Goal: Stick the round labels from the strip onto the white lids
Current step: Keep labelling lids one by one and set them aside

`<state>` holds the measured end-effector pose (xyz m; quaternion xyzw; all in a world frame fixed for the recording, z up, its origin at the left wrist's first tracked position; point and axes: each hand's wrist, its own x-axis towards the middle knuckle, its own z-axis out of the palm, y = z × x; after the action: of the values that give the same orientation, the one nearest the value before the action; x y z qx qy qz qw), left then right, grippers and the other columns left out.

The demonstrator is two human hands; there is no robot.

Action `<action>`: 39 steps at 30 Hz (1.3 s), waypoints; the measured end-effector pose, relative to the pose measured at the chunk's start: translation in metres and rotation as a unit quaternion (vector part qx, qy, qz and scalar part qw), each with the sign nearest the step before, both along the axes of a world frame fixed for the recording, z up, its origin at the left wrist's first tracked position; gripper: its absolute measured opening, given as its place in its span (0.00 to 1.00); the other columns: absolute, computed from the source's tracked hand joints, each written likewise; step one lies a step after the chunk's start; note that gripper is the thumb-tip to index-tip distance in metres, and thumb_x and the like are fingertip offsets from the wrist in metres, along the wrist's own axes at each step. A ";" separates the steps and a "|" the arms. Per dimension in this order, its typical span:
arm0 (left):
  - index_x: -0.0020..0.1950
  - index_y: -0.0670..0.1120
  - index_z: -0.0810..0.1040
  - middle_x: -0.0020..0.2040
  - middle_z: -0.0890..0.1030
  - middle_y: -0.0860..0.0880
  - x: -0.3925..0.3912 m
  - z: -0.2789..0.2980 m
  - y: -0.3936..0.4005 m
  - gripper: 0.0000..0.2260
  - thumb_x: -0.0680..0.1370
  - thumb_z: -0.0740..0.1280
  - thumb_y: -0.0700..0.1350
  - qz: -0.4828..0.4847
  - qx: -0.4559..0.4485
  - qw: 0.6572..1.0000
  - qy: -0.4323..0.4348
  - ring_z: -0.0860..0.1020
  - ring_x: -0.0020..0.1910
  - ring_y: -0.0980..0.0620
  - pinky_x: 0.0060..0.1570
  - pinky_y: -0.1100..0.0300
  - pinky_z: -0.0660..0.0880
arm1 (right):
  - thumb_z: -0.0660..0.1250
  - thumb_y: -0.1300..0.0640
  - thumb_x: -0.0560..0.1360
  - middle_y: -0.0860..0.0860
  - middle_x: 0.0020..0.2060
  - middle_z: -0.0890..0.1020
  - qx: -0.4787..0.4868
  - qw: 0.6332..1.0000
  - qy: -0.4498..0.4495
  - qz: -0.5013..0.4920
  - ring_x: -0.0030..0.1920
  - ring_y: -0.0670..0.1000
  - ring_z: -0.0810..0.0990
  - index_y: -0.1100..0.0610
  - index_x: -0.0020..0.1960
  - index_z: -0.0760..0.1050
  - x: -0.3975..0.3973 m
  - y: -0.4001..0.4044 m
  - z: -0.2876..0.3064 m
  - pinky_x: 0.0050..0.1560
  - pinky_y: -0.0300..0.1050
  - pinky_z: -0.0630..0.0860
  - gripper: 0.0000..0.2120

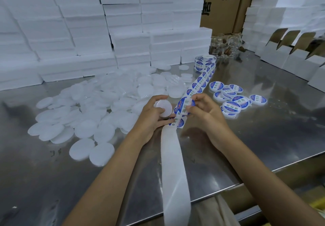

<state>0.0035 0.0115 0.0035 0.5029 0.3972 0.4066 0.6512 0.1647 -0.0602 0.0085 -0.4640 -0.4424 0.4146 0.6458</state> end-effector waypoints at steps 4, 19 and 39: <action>0.65 0.42 0.78 0.67 0.73 0.33 -0.004 0.001 0.000 0.17 0.82 0.55 0.32 -0.004 -0.069 0.991 -0.115 0.83 0.56 0.33 0.54 0.47 0.83 | 0.70 0.67 0.75 0.54 0.44 0.85 -0.034 0.999 -0.012 -0.021 0.41 0.54 0.80 0.56 0.51 0.74 0.002 0.017 0.010 0.46 0.49 0.78 0.10; 0.68 0.38 0.76 0.64 0.80 0.35 0.007 0.004 -0.006 0.17 0.82 0.59 0.44 -0.047 -0.135 0.969 -0.203 0.79 0.64 0.37 0.64 0.43 0.76 | 0.71 0.69 0.73 0.50 0.43 0.81 -0.001 0.990 -0.137 -0.039 0.43 0.49 0.81 0.55 0.48 0.75 -0.021 0.028 -0.007 0.47 0.48 0.79 0.11; 0.69 0.39 0.76 0.62 0.82 0.36 0.009 0.006 -0.009 0.17 0.82 0.61 0.42 -0.046 -0.108 0.977 -0.177 0.79 0.64 0.36 0.69 0.43 0.73 | 0.75 0.60 0.71 0.48 0.45 0.79 0.016 0.964 -0.245 -0.102 0.39 0.46 0.78 0.53 0.57 0.76 -0.021 0.027 -0.016 0.45 0.44 0.78 0.17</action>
<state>0.0126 0.0022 0.0094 0.3676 0.2938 0.4134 0.7795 0.1434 -0.0331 -0.0073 -0.5833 -0.5445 0.2131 0.5638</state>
